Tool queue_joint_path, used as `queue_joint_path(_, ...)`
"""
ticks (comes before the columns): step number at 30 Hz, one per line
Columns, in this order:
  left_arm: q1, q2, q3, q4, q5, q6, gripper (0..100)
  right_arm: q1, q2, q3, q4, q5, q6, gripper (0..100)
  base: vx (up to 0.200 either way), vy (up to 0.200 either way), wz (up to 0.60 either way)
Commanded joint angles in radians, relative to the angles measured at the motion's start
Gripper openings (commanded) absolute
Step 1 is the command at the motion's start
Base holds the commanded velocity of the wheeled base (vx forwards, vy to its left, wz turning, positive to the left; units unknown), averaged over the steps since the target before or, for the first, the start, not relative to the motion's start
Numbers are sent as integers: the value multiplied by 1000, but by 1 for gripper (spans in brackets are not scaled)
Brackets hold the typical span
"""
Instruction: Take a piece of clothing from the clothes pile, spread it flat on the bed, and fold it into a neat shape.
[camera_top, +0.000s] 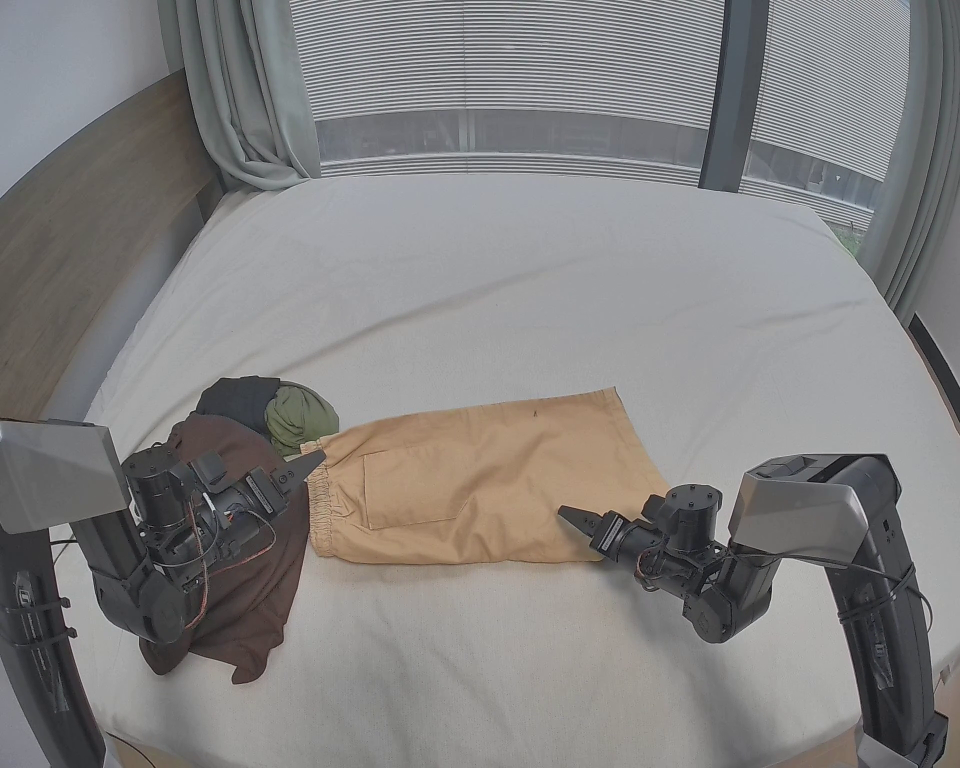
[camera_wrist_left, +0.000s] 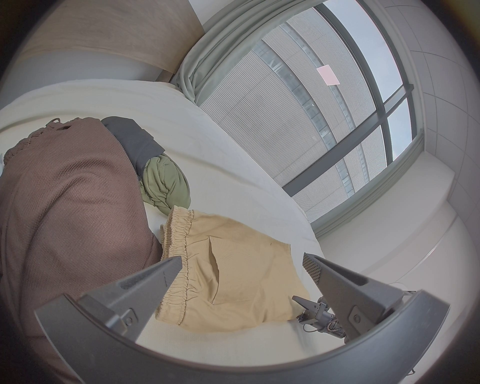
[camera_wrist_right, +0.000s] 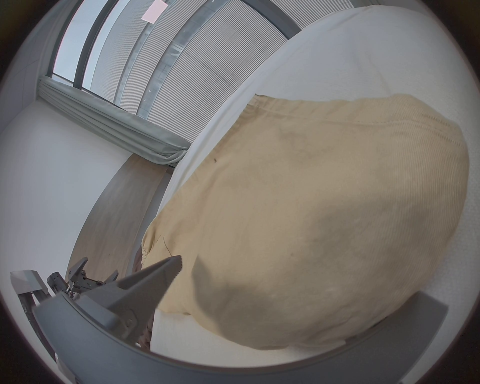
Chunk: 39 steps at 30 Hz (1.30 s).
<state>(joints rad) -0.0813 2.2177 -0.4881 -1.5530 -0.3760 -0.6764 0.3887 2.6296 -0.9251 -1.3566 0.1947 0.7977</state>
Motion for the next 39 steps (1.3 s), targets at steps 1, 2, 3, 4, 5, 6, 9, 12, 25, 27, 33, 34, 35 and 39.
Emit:
queue_joint_path(1,0,2,0,-1,0,0,100,1,10,-8,2,0,2,0,0,0,0)
queue_joint_path(2,0,2,0,-1,0,0,100,-1,10,-11,2,0,2,0,0,0,0)
queue_joint_path(3,0,2,0,-1,0,0,100,-1,10,-11,2,0,2,0,0,0,0)
queue_joint_path(4,0,2,0,-1,0,0,100,-1,12,-11,2,0,2,0,0,0,0)
queue_joint_path(5,0,2,0,-1,0,0,100,1,10,-11,2,0,2,0,0,0,0)
queue_joint_path(6,0,4,0,-1,2,0,100,1,10,-11,2,0,2,0,0,0,0)
queue_joint_path(9,0,4,0,-1,0,0,100,1,6,-6,-4,-1,2,0,0,0,0)
queue_joint_path(12,-2,5,2,-1,0,0,100,-1,-5,5,-3,-14,2,0,0,0,0)
queue_joint_path(25,-2,13,2,-1,0,-2,100,1,-143,226,-13,-24,-9,0,0,0,0)
queue_joint_path(27,0,14,0,-1,0,0,100,1,-157,249,-13,-26,-14,0,0,0,0)
queue_joint_path(33,-2,14,2,-1,-1,0,100,10,-206,371,-15,-47,-54,0,0,0,0)
queue_joint_path(34,0,14,2,-1,0,-2,100,16,-217,408,-21,-49,-60,0,0,0,0)
queue_joint_path(35,0,14,2,-1,-1,-2,100,19,-223,431,-29,-49,-63,0,0,0,0)
queue_joint_path(39,0,17,0,-1,-1,-2,100,27,-230,494,-59,-50,-67,0,0,0,0)
